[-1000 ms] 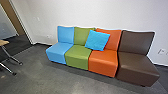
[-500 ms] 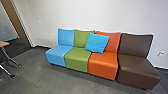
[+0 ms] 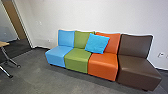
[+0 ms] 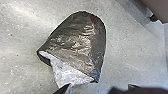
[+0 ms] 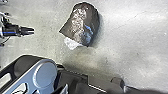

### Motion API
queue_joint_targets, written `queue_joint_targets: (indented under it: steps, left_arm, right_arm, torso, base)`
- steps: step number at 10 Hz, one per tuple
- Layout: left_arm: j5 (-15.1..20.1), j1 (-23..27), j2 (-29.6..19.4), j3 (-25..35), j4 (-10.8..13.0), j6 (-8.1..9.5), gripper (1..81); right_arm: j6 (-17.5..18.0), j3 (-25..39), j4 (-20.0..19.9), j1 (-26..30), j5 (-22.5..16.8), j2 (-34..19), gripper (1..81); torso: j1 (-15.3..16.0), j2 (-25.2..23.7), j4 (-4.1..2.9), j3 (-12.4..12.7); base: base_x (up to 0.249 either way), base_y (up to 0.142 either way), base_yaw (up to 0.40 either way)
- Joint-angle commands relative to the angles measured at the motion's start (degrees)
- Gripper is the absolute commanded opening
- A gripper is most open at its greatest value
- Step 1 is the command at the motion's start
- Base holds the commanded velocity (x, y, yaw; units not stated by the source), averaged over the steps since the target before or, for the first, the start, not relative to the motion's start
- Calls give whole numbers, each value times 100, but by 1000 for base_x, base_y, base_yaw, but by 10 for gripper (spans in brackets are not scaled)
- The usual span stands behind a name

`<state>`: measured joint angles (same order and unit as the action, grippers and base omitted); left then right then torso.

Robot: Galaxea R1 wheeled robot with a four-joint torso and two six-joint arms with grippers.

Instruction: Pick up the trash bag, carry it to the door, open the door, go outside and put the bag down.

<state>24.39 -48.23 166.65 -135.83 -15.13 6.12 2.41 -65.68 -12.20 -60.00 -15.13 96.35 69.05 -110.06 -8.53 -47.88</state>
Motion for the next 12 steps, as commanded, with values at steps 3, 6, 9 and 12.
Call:
queue_joint_targets:
  steps: [3, 6, 9, 12]
  left_arm:
    - [1208, 976, -193, 144, -1326, 21, 811]
    - [1314, 1188, -333, 56, -1511, 12, 811]
    - [1305, 1390, -80, -619, -1319, -41, 811]
    - [1331, 1539, 343, -1262, -966, -41, 811]
  right_arm:
    - [-4, 127, -124, 388, -333, -351, 811]
    - [-4, 136, -124, 387, -333, -377, 811]
    - [4, 197, -124, 414, -350, -491, 811]
    - [5, 232, -133, 431, -359, -535, 811]
  torso:
    - [605, -949, 0, -874]
    - [920, -1432, 0, -701]
    - [1265, -1987, 0, -760]
    - [1633, -2579, 0, -760]
  base:
    - [0, 0, 0]
    - [0, 0, 0]
    - [0, 0, 0]
    - [0, 0, 0]
